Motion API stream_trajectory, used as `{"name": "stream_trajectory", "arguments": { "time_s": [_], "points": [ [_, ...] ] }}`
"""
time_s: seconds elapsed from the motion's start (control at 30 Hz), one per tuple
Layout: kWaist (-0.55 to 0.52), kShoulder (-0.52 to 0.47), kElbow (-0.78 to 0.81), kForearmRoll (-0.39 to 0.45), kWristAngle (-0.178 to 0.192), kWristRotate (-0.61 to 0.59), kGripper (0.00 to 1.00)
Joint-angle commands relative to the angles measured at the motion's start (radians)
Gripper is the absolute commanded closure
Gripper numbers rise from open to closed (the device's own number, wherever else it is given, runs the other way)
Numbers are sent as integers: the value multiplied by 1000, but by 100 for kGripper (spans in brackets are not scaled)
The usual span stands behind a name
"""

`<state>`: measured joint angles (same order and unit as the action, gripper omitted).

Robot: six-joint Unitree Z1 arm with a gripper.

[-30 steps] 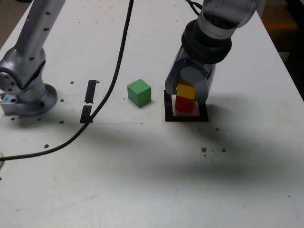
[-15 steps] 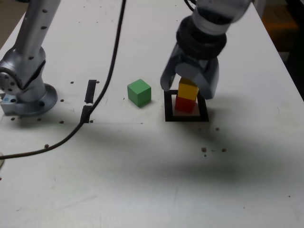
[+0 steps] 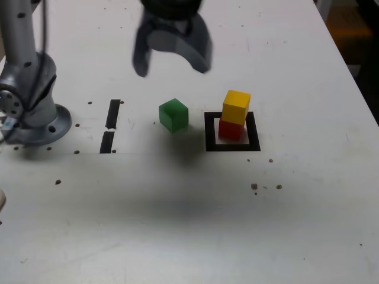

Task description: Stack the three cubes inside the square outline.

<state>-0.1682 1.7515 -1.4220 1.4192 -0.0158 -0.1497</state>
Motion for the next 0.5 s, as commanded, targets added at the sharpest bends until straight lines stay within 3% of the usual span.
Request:
{"name": "stream_trajectory", "arguments": {
  "time_s": [0.0, 0.1, 0.27, 0.37, 0.47],
  "points": [
    [20, -44, 53, -32, -27, -33, 0],
    [47, -69, 157, -140, -92, -53, 0],
    [64, -75, 339, -409, -198, -102, 0],
    [64, -54, 369, -461, -219, -152, 0],
    [64, -18, 350, -451, -211, -214, 0]
  ]
}}
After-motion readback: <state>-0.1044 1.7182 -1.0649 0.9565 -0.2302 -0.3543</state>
